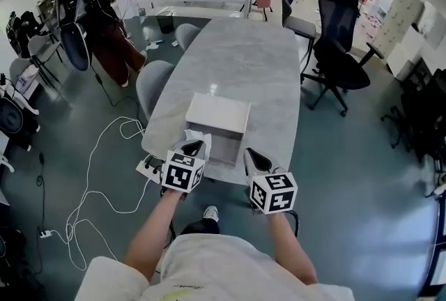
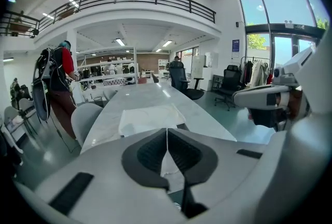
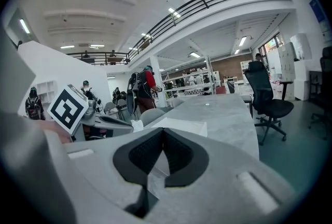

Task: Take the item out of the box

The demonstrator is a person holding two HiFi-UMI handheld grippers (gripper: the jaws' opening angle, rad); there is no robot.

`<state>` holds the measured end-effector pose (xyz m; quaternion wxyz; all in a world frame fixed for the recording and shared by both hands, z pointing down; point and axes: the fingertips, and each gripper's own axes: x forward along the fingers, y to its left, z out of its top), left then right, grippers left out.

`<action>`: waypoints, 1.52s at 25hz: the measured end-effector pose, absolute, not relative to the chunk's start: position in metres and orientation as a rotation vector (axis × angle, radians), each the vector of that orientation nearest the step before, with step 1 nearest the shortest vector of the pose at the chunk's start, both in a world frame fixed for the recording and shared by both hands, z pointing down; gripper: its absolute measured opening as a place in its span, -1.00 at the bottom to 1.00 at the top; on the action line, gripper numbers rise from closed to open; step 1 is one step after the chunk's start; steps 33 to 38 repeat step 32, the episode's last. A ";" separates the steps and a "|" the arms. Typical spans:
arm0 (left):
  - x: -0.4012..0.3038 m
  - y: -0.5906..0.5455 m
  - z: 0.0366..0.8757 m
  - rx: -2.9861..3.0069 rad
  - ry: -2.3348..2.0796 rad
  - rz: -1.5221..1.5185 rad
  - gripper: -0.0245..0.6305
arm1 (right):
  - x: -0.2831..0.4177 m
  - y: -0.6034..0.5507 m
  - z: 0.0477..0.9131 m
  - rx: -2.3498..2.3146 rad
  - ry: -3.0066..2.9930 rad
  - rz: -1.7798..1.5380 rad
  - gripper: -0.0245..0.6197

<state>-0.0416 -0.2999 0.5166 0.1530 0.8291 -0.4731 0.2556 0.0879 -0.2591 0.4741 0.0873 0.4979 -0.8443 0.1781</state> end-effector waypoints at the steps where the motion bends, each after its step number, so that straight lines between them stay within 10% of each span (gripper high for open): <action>1: -0.043 -0.295 0.514 2.379 -1.372 0.718 -0.88 | 0.088 -0.256 0.473 1.480 -2.519 0.525 -0.91; 38: -0.050 -0.243 0.482 2.398 -1.533 0.527 -0.88 | 0.088 -0.214 0.459 1.433 -2.568 0.433 -0.91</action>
